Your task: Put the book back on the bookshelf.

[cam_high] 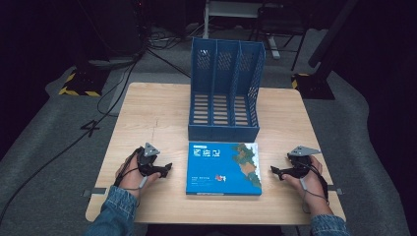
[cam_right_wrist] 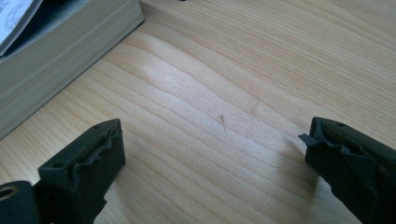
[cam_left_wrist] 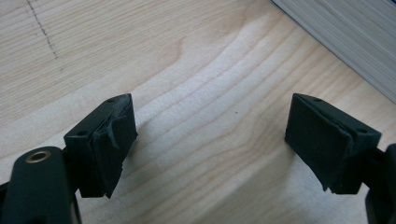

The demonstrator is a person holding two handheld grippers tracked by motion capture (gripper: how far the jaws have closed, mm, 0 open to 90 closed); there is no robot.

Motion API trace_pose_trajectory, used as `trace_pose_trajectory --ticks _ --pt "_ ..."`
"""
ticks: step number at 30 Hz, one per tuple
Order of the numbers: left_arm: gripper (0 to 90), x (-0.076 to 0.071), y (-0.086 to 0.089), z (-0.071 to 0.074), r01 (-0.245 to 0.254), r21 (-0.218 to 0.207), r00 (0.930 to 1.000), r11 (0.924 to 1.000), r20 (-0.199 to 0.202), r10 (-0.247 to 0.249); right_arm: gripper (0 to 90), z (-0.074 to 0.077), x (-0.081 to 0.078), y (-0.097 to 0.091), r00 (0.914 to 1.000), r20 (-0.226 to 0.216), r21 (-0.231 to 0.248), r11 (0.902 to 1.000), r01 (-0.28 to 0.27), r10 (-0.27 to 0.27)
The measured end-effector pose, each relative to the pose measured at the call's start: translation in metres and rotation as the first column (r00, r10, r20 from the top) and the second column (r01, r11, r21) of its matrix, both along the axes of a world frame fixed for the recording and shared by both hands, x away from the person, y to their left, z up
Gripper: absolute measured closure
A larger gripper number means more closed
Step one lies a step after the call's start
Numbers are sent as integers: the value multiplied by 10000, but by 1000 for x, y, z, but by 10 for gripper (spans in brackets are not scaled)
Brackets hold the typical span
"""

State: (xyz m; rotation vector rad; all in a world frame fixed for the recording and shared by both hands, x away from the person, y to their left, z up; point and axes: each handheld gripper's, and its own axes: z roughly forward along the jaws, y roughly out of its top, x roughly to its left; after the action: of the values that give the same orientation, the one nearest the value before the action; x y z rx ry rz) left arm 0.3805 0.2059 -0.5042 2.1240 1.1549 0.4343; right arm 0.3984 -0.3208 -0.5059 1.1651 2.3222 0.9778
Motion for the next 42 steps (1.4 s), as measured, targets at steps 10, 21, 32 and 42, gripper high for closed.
trace_pose_trajectory --ticks 10,21,32,42 --pt "317 2 -2 22 -177 -431 9998 9989 60 179 52 0 0 0 10000 0 6 10000 25 -25" --pt "332 -3 -26 48 736 -1568 9960 9849 614 -646 52 0 -2 2 9998 -2 22 9998 216 -216" --pt "335 -6 -54 46 1612 -2075 9868 9649 167 -1612 81 0 -5 3 9994 47 48 9994 348 -348" --pt "334 -1 -70 27 1361 -1851 9836 9732 -924 -1551 100 0 -7 5 9993 55 111 9993 366 -366"
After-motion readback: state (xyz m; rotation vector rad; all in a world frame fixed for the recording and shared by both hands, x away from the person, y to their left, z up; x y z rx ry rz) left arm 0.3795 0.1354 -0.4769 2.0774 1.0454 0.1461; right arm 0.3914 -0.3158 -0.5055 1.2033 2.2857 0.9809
